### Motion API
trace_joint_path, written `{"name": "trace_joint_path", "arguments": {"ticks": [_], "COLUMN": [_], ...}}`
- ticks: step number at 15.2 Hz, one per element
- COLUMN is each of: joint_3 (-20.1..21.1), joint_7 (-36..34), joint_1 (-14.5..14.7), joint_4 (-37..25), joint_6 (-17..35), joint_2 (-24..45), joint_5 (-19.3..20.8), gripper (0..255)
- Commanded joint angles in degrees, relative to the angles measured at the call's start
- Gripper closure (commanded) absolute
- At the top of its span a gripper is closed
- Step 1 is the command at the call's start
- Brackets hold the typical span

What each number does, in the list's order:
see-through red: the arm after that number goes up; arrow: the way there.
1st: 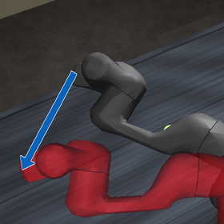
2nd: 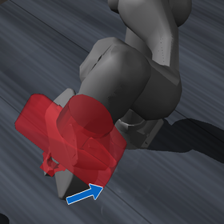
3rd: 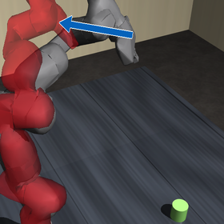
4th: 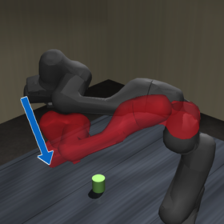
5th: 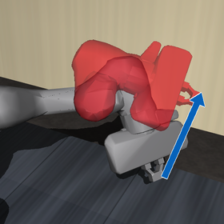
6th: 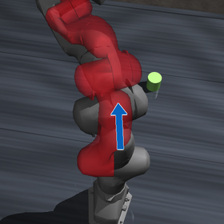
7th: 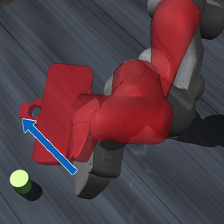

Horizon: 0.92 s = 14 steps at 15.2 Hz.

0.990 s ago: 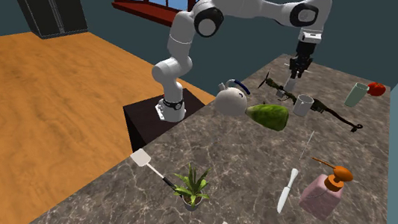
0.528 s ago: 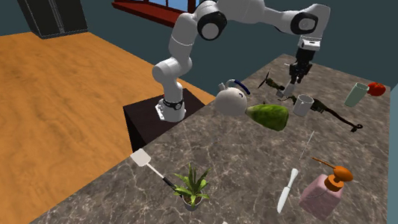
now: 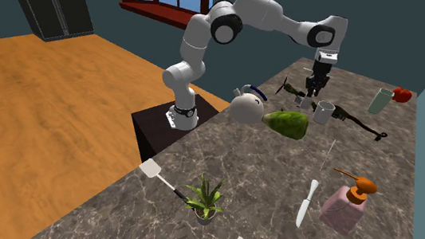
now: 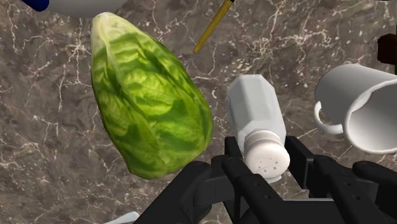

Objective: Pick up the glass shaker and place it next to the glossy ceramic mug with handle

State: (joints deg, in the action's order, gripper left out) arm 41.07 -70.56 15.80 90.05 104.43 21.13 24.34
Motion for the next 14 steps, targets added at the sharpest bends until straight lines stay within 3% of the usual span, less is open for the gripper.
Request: {"name": "trace_joint_path", "arguments": {"ticks": [1, 14], "joint_3": [-0.14, -1.52], "joint_7": [-0.48, -3.5], "joint_1": [-0.03, 0.19], "joint_4": [1.23, 7.45], "joint_6": [1.45, 9.55], "joint_2": [0.32, 3.27], "joint_5": [0.35, 3.31], "gripper": [255, 255]}}
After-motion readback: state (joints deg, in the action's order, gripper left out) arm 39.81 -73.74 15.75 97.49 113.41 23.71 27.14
